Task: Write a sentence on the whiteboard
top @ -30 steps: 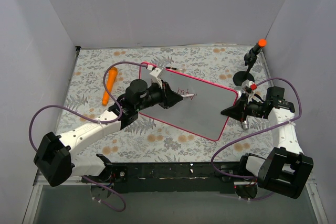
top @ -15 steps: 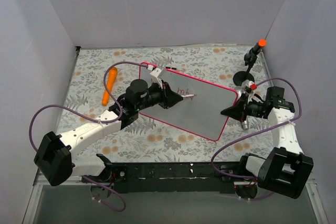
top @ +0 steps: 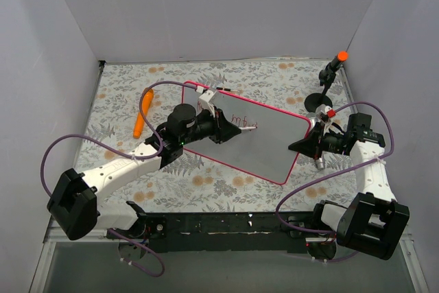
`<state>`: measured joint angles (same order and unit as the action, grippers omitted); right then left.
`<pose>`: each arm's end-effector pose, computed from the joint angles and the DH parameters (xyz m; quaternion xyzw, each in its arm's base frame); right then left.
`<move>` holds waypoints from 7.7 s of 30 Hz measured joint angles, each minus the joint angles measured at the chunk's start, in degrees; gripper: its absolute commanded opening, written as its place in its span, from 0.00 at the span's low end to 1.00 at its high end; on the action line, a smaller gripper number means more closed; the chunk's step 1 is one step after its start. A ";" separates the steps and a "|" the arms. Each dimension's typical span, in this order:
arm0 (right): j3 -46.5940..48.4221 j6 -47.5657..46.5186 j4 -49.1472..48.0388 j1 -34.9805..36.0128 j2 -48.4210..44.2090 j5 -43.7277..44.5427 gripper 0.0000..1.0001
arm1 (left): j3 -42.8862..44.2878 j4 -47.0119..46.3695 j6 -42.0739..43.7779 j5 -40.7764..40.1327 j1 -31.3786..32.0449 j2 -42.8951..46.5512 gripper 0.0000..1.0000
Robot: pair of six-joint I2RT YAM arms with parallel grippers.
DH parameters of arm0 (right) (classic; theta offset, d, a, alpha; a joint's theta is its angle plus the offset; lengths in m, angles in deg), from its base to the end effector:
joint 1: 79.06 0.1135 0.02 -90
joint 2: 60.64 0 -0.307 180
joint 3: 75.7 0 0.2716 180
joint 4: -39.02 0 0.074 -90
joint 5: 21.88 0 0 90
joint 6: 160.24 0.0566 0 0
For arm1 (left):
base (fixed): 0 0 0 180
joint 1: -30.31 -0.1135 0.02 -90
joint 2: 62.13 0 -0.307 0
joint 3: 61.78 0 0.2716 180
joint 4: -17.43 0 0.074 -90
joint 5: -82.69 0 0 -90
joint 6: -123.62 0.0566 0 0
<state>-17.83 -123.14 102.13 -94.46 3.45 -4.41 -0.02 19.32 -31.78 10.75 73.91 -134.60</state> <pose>0.1956 0.0021 0.2751 -0.3555 0.7170 0.4004 0.4464 0.2190 -0.2328 0.3279 -0.0494 0.7754 -0.5738 0.2589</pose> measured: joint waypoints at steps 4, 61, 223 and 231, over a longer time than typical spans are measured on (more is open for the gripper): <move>0.00 0.02 0.00 0.00 0.00 0.02 0.01 | 0.00 -0.13 -0.02 0.74 0.00 -0.50 0.00; 0.00 -0.04 -0.02 0.04 0.00 0.11 0.01 | 0.63 -0.44 -1.51 2.19 -0.02 -0.37 0.00; 0.00 0.02 0.00 0.04 0.02 0.28 0.01 | 6.34 -0.48 -3.37 6.08 -0.35 -5.92 0.00; 0.00 0.07 0.00 0.04 0.02 0.33 0.01 | 6.23 0.87 -2.93 5.70 -0.35 -5.64 0.00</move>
<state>-17.83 -123.08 102.13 -94.41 3.47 -4.09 6.21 20.20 -34.71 16.46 73.56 -140.24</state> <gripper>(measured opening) 0.091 0.121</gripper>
